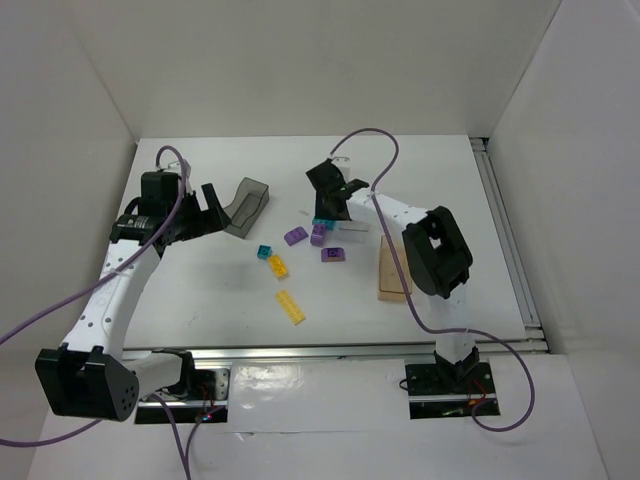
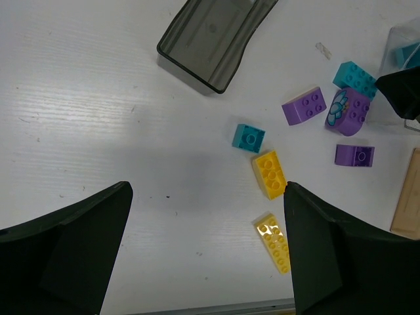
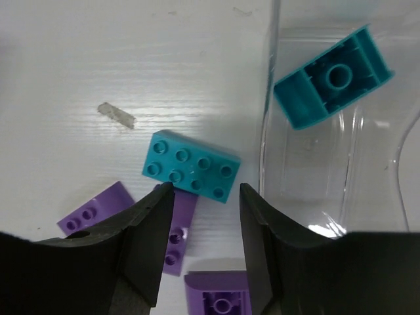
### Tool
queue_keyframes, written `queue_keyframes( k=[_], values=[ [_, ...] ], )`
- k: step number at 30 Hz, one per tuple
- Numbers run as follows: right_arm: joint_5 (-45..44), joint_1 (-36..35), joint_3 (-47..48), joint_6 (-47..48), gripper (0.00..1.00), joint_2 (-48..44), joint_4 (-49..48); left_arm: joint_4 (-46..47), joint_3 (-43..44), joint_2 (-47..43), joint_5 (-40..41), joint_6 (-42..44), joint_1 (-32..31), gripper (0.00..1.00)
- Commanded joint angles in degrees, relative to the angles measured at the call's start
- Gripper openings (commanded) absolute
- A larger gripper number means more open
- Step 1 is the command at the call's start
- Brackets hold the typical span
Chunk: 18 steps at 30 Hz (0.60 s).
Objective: Sort the legos into containers by color
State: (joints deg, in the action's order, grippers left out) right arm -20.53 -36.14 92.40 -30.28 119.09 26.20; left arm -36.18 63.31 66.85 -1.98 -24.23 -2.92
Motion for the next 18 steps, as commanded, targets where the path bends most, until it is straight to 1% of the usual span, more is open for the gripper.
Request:
queue_keyframes(
  k=[1,3,4,6,11,12,13,14,16,18],
  values=[
    [-0.82,0.72,-0.12,-1.79,0.54,-0.08,-0.36,0.94,-0.64,-0.40,-1.19,-0.12,-0.07,1.00],
    [-1.35,0.72,-0.12,-1.80,0.70,0.44,-0.36,0.94,-0.64,-0.40,-1.19,0.41,-0.07,1.00],
    [-1.35,0.72,0.49,-1.28,0.77,0.44,-0.36,0.94,-0.64,-0.40,-1.19,0.41,-0.07,1.00],
    [-0.74,0.72,1.46,-0.49,0.84,1.23,0.69,0.94,-1.17,-0.93,-1.19,0.41,-0.07,1.00],
    [1.02,0.72,5.50,4.25,0.87,5.71,2.54,0.94,-1.17,-0.32,-1.19,0.94,-0.07,1.00],
    [1.81,0.72,5.51,4.96,0.89,5.72,3.07,0.94,-1.17,-0.32,-1.19,0.94,-0.07,1.00],
    [1.81,0.72,6.12,6.10,0.94,6.41,3.07,0.94,-1.17,-0.32,-1.19,0.94,-0.07,1.00],
    [1.81,0.72,6.13,6.63,0.97,6.94,3.07,0.94,-1.69,-0.32,-1.19,0.94,-0.07,1.00],
    [1.81,0.72,6.65,7.34,1.00,7.56,3.69,0.94,-1.70,-0.32,-1.19,0.94,-0.07,1.00],
    [1.81,0.72,7.27,7.34,1.00,8.44,5.35,0.94,-1.70,0.29,-1.19,0.94,-0.07,1.00]
  ],
)
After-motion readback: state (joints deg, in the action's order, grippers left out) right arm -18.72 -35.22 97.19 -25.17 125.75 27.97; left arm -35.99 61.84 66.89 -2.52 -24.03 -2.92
